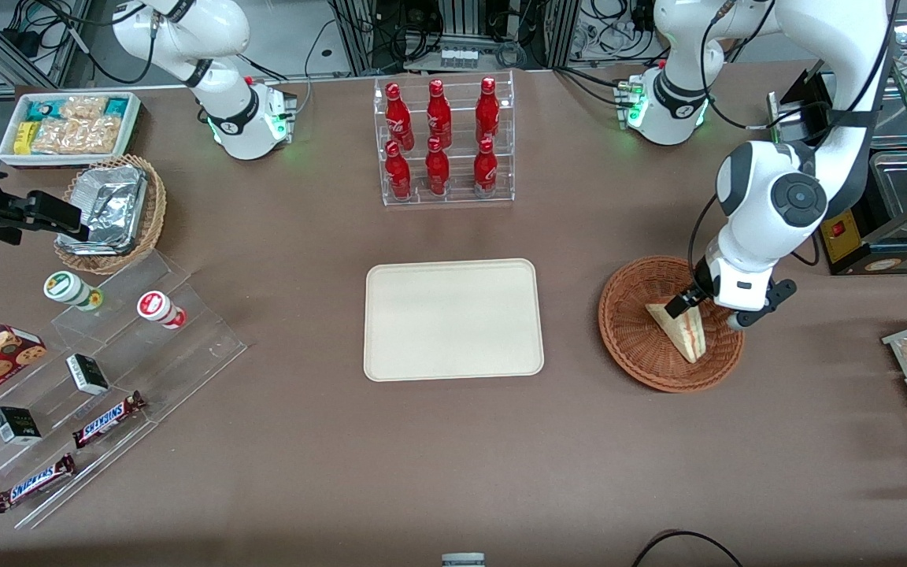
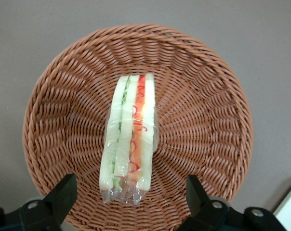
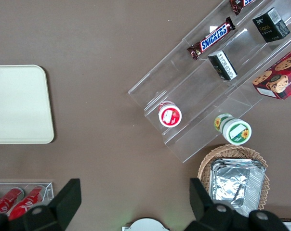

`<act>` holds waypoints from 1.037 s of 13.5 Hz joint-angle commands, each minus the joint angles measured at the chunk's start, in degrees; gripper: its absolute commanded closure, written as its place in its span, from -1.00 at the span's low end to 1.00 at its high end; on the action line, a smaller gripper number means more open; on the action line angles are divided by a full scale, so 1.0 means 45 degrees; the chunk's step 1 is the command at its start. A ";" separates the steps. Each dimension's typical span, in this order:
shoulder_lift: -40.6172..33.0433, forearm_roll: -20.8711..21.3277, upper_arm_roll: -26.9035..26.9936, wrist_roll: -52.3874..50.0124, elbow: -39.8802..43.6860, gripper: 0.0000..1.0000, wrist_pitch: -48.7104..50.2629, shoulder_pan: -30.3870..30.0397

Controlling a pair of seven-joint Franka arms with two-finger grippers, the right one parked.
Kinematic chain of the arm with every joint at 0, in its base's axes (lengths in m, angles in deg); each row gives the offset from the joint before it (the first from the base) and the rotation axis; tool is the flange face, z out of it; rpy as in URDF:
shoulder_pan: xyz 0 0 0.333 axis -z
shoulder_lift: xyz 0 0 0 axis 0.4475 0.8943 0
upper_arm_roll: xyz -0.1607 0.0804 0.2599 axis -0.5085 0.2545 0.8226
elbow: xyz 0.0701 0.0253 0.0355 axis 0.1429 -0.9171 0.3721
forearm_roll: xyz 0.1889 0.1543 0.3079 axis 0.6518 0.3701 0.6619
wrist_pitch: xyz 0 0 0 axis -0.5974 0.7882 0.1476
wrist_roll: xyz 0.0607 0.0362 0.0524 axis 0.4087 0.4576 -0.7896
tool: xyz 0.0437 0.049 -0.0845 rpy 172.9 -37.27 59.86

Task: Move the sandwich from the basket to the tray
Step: 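Close the left gripper on the wrapped sandwich's edge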

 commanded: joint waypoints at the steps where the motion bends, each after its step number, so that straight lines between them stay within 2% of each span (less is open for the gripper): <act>1: 0.0303 0.0029 -0.0107 -0.0691 -0.0110 -1.00 -0.0152 -0.0136; 5: 0.1163 0.0009 -0.0107 -0.0633 0.0027 -1.00 -0.0503 -0.0136; 6: 0.1320 0.0009 -0.0088 -0.0652 0.0085 -0.70 -0.0503 -0.0155; 7: 0.1360 0.0009 -0.0088 -0.0594 0.0105 0.21 -0.0484 -0.0155; 8: 0.1360 0.0029 -0.0088 -0.0516 0.0086 0.99 -0.0484 -0.0175; 12: 0.1068 0.0048 -0.0049 0.0305 0.0512 1.00 0.0079 -0.0273; 14: 0.1067 0.0107 -0.0107 0.0363 0.1893 1.00 0.2044 -0.0156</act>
